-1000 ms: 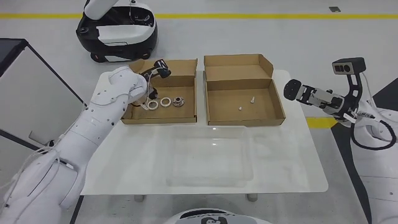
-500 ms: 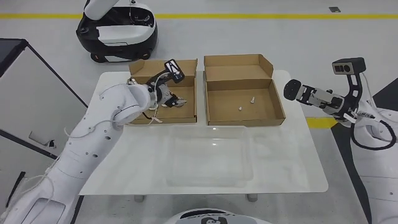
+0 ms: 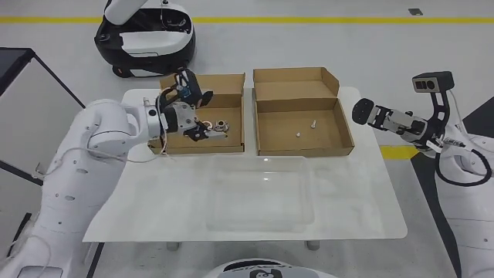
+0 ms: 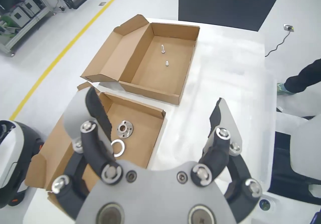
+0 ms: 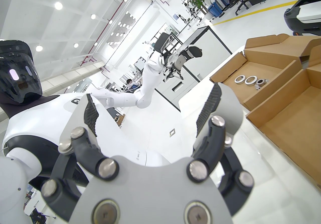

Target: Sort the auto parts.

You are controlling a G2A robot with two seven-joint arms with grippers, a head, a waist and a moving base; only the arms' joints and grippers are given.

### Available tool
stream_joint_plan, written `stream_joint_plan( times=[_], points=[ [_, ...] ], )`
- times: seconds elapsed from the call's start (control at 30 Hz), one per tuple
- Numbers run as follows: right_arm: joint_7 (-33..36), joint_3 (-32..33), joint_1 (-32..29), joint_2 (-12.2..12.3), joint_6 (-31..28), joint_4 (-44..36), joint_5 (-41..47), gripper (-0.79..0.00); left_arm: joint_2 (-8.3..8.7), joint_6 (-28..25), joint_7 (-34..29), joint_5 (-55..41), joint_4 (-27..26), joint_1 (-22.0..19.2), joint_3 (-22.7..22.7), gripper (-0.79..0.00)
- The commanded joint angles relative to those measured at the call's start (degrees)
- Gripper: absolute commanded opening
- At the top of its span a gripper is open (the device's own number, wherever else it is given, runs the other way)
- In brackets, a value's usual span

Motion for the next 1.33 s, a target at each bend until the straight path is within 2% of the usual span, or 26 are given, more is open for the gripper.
stream_joint_plan(
  times=[0.0,0.13,0.23,1.3],
  points=[
    [0.0,0.0,0.0,0.0,0.0,0.0,0.0,0.0,0.62,-1.6,-1.1,-2.0,-0.6,1.2,-2.3,0.0],
    [0.0,0.0,0.0,0.0,0.0,0.0,0.0,0.0,1.56,-2.7,-1.3,-6.3,-1.2,4.2,-6.2,0.0],
    [0.0,0.0,0.0,0.0,0.0,0.0,0.0,0.0,1.98,-4.7,-1.6,-9.0,-1.6,6.1,-6.5,0.0],
    [0.0,0.0,0.0,0.0,0.0,0.0,0.0,-0.001,1.98,-4.7,-1.6,-9.0,-1.6,6.1,-6.5,0.0]
  ],
)
